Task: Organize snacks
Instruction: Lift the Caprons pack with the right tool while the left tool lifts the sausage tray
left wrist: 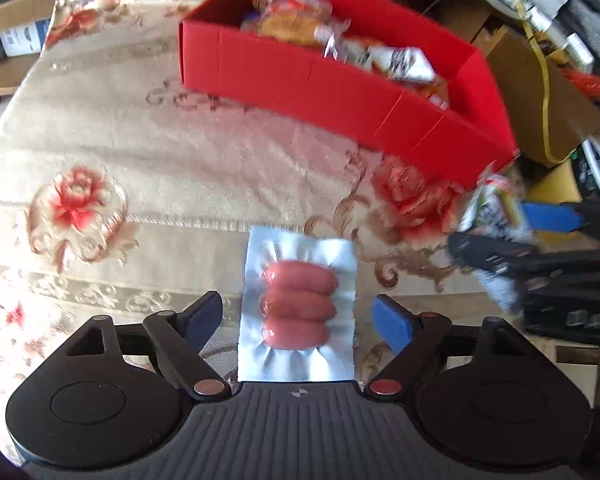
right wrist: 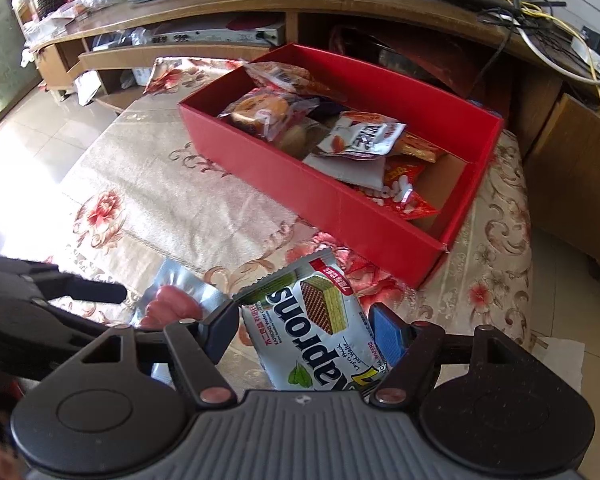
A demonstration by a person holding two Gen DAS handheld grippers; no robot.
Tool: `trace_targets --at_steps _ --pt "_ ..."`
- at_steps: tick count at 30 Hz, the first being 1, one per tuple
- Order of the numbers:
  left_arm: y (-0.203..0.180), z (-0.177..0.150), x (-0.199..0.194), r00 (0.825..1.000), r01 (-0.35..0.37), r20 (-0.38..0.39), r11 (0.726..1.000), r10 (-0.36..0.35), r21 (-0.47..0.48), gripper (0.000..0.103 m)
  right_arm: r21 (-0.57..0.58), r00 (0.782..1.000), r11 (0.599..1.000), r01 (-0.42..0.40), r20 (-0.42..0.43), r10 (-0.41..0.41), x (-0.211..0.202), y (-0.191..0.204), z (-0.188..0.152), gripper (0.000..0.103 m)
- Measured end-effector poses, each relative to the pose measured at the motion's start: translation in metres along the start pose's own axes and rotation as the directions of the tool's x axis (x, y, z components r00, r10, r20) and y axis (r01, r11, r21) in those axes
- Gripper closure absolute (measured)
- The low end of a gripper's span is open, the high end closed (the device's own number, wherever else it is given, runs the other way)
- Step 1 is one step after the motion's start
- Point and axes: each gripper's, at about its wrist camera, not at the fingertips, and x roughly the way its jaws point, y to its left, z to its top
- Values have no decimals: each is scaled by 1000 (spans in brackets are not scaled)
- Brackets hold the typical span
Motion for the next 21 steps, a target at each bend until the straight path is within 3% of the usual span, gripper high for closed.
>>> trace_targets --at_steps 3,7,13,21 --pt "-13 -1 6 999 -39 -3 998 40 51 13 16 1000 1000 -1 4 1 -2 -6 0 33" --pt "-30 -5 6 994 -108 25 983 106 145 28 18 1000 1000 -7 9 7 -3 -8 0 33" --pt "-25 -10 -2 997 -75 23 985 72 155 29 12 999 1000 -14 31 14 -9 -5 3 33" --pt "-15 0 -27 996 -28 84 995 20 98 29 16 999 1000 -11 43 11 -11 -4 4 33"
